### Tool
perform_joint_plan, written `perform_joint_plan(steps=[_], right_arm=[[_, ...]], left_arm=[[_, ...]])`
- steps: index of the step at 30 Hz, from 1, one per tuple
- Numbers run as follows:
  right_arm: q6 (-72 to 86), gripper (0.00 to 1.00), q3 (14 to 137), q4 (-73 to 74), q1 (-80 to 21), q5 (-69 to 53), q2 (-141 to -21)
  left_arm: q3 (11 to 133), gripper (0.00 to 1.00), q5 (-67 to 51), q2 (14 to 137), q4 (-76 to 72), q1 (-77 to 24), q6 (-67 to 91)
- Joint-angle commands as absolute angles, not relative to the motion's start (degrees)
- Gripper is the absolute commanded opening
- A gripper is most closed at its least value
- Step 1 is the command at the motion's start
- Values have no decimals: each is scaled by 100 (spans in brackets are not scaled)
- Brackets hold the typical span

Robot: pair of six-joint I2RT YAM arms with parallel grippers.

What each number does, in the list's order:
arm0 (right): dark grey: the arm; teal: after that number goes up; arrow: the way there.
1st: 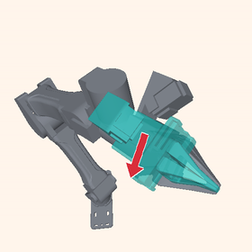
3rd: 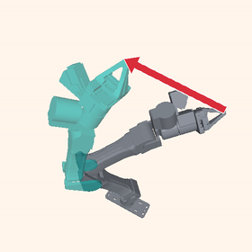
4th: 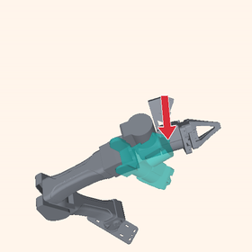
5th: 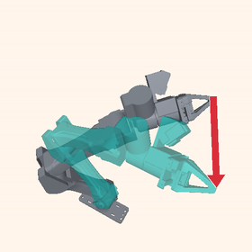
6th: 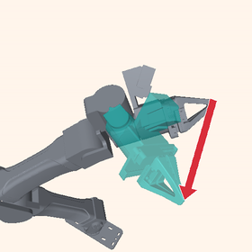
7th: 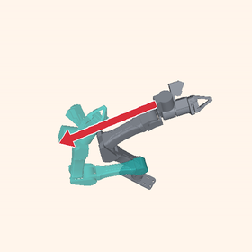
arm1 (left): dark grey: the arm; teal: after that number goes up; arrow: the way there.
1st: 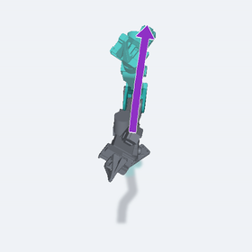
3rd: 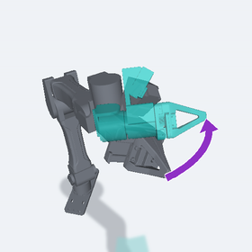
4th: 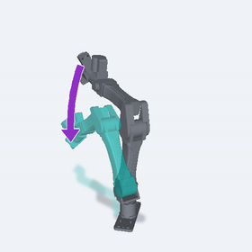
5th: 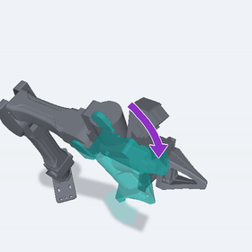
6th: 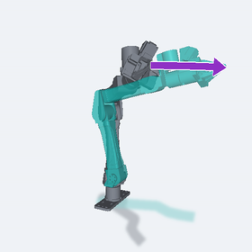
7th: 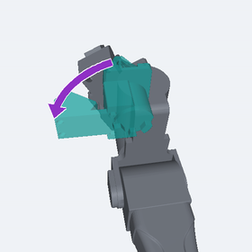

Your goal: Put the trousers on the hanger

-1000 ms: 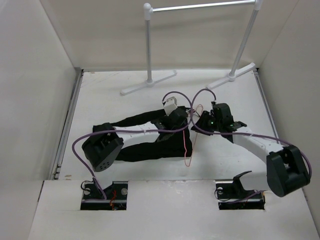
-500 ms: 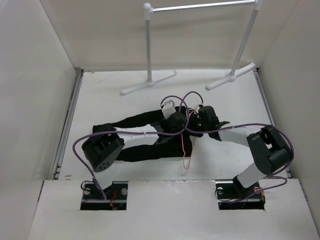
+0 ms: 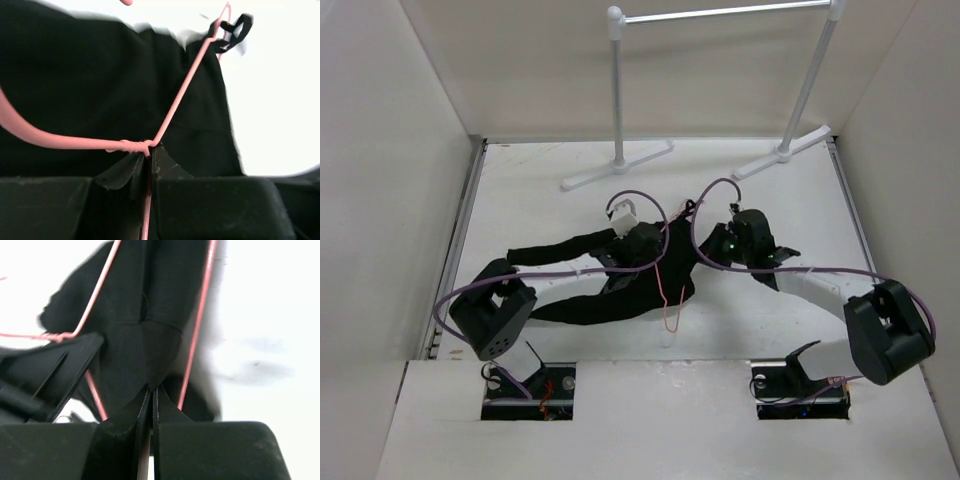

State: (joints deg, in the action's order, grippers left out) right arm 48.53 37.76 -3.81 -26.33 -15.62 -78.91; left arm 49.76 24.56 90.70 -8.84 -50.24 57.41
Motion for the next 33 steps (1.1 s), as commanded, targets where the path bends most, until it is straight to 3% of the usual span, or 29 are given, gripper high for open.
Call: perform_joint_plan(steps=[1,9,15,22,33], right_arm=[[5141,6,3701,-369,-2378,-1845,-7577],[5625,5,3840,-562,-1955,-2663,-7654],[5757,4,4113,-361,-2070,-2532,-7779],[5212,5,4139,456,-1314,-2215,-7427],[4940,9,4377,694,-1322,-1934,-7874]], left_arm=[[4633,0,2979,8640,-677,-4830,5485],[4570,0,2795,8621,-615,-4960,5264],[5019,0,3559,9009,-238,-5208,5291],[4202,0,3507,8052,8,-4567,4993],[4121,0,3384,7567,132,-4372,4606]])
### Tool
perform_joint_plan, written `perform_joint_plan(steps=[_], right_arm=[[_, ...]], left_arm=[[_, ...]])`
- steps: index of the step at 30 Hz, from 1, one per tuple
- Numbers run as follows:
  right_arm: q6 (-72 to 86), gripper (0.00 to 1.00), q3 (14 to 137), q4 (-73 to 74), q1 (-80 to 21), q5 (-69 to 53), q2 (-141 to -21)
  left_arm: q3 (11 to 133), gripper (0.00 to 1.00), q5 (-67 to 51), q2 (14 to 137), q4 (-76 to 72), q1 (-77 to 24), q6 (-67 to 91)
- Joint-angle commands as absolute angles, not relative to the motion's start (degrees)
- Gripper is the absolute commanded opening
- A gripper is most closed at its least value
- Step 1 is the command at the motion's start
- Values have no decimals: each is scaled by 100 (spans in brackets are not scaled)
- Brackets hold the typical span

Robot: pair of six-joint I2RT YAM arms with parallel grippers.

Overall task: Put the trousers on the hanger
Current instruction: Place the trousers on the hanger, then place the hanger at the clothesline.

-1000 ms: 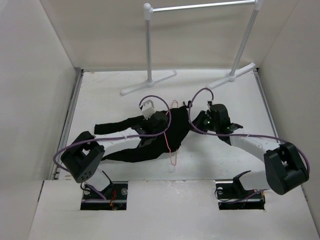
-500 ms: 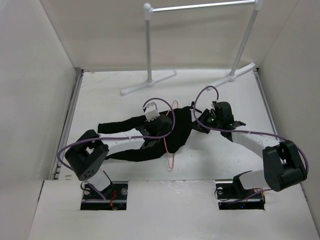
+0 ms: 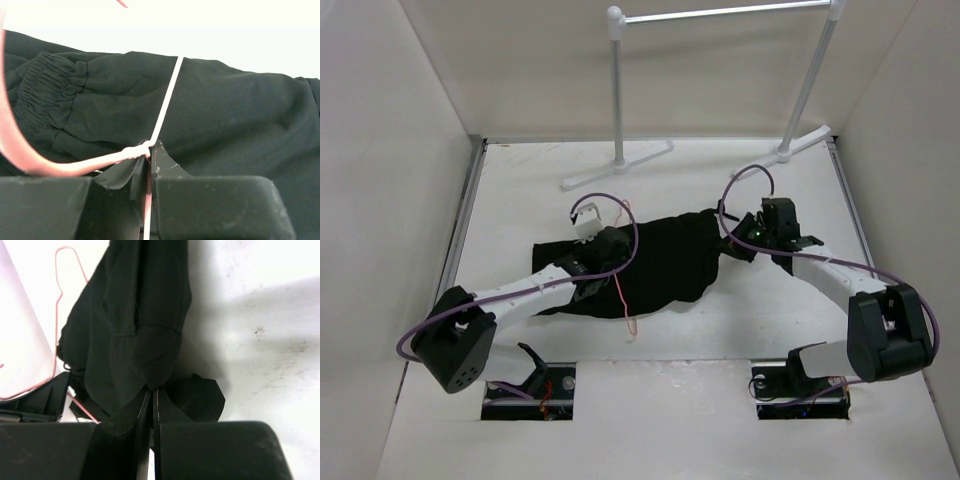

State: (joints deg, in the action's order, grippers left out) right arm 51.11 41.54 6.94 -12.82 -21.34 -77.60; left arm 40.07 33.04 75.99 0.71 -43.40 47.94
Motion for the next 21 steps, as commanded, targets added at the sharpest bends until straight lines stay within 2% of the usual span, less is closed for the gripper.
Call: perform_joint_plan(steps=[1,5,7,12,14,17,21], right_arm=[[4939,9,4351,694,-1340,-1907,-7927],[4747,11,4350,825,-1288,-1767,-8085],[4623,17,4473,1036,-1252,-1697,-8173],[4544,57,4728,1195,-1375,-1345,-8121],[4509,67,4790,1256,-1419,-1310,-8112],[4482,71,4755,1371,-1437,-1240,-8025],[4298,71,4728,1721,-1595,-1073,-7367]], left_arm=[[4209,0,3410,7628,114,-4407,4605],[4508,0,3577,7691,150,-4486,4474],[4649,0,3586,7524,176,-4513,4456],[5114,0,3665,7111,316,-4539,4228],[5238,0,3639,7023,316,-4531,4149],[5370,0,3621,6926,351,-4574,4043],[5519,0,3674,6838,422,-4654,3877]])
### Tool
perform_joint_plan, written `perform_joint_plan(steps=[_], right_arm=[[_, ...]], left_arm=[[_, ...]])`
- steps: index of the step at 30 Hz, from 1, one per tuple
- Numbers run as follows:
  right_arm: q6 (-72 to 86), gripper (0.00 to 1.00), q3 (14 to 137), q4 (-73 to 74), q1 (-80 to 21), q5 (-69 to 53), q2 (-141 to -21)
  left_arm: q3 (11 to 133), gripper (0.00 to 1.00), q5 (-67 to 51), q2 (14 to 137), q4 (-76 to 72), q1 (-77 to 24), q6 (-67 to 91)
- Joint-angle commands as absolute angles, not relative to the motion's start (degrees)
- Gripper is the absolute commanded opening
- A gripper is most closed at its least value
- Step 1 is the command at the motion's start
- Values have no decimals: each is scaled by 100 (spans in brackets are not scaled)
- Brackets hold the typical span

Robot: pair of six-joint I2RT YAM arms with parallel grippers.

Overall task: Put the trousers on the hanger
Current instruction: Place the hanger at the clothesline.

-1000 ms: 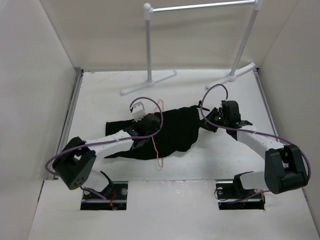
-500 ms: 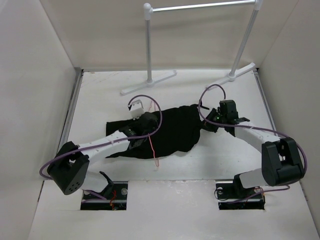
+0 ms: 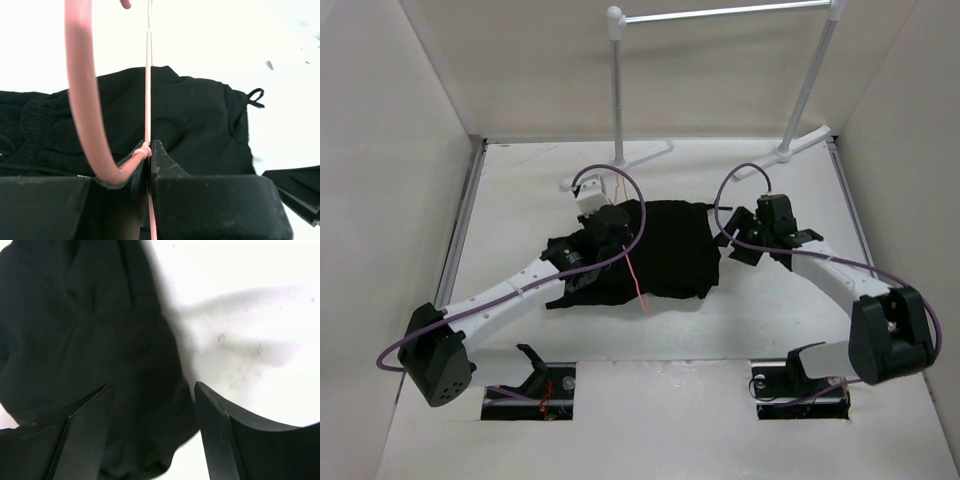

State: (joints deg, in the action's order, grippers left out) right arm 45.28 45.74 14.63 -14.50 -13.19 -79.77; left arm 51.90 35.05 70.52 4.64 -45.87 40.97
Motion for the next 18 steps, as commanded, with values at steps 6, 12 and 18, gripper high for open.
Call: perform_joint_plan(steps=[6,12,18], right_arm=[[3605,75,5412,2671,-1753,-562,-6119],[3427,74,6440,2611,-2235,-1431,-5616],[3718,75,7469,1636,-3299,-1837,-5905]], left_arm=[[6475,0,3604,6759,860,-4680,3271],[8399,0,3051,7013,1624,-4715,2699],[10044,0,2435,7672,2215,-4847,2610]])
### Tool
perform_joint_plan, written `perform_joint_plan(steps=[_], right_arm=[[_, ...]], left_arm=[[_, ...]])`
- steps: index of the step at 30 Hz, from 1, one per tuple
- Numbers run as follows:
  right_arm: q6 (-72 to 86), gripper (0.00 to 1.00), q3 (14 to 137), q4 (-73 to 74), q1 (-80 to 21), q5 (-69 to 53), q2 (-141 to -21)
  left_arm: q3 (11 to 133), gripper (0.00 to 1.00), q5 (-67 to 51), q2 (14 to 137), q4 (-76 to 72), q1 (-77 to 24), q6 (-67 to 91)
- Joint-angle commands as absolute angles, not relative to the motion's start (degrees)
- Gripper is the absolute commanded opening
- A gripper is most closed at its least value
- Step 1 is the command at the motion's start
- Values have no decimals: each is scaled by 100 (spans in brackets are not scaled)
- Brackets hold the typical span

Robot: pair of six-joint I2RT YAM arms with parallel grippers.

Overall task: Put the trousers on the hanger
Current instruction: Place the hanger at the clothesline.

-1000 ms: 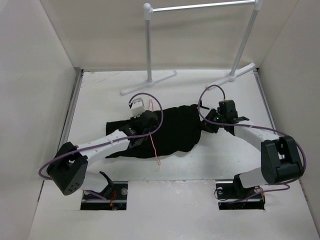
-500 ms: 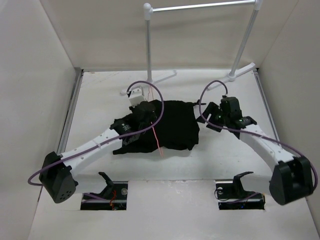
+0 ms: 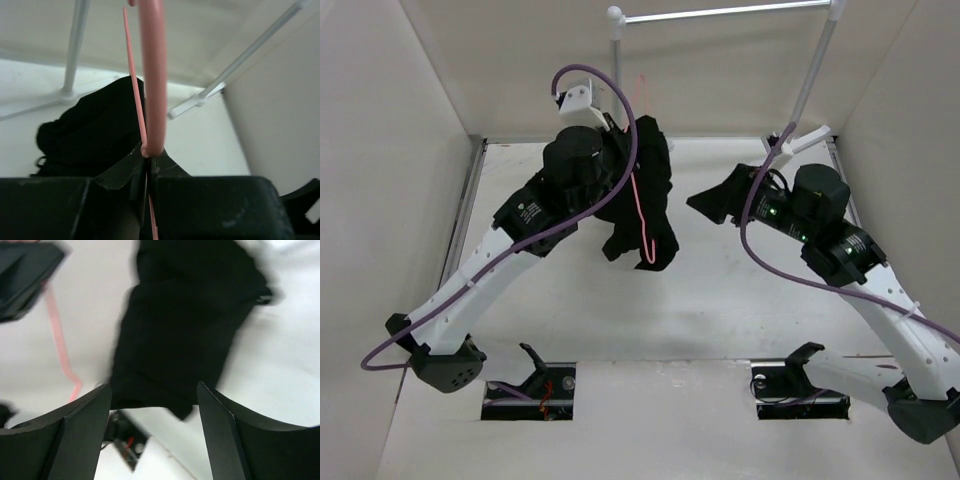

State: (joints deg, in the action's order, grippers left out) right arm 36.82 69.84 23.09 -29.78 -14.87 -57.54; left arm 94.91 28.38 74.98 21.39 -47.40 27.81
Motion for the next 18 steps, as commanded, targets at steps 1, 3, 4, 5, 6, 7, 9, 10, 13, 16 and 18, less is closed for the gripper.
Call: perform_joint_plan(steps=[1,3,4,5,6,7,9,10,13,16,18], right_arm=[[3744,76,7619,1496,-3405,-1863,-6019],[3875,76,7926,1293,-3528,-1994,-6309],[3919,75,8058,1214,-3572,-2100,-6458],[3963,75,8155,1143,-3633,-2188,-6573],[3973,75,8208,1082,-3686,-2249,-6670],[3981,75,8226,1055,-3722,-2293,-6767],[4016,75,8183,1011,-3774,-2355,-6907],[4034,74,8148,1002,-3818,-2399,-6987],[4095,68,8034,985,-3994,-2513,-7145],[4192,58,7841,897,-4144,-2461,-7189],[4280,51,7700,835,-4179,-2461,-7207]], left_arm=[[10150,0,2365,7742,2241,-4856,2610],[10309,0,2286,7866,2276,-4891,2628],[10370,0,2250,7918,2285,-4917,2619],[10406,0,2224,7962,2303,-4926,2619],[10432,0,2206,7989,2311,-4935,2610],[10441,0,2180,8015,2312,-4944,2610],[10441,0,2162,8033,2312,-4944,2610],[10441,0,2162,8042,2312,-4952,2610],[10345,0,2162,8068,2294,-4970,2610],[10204,0,2162,8086,2232,-4953,2610],[10152,0,2145,8103,2206,-4917,2610]])
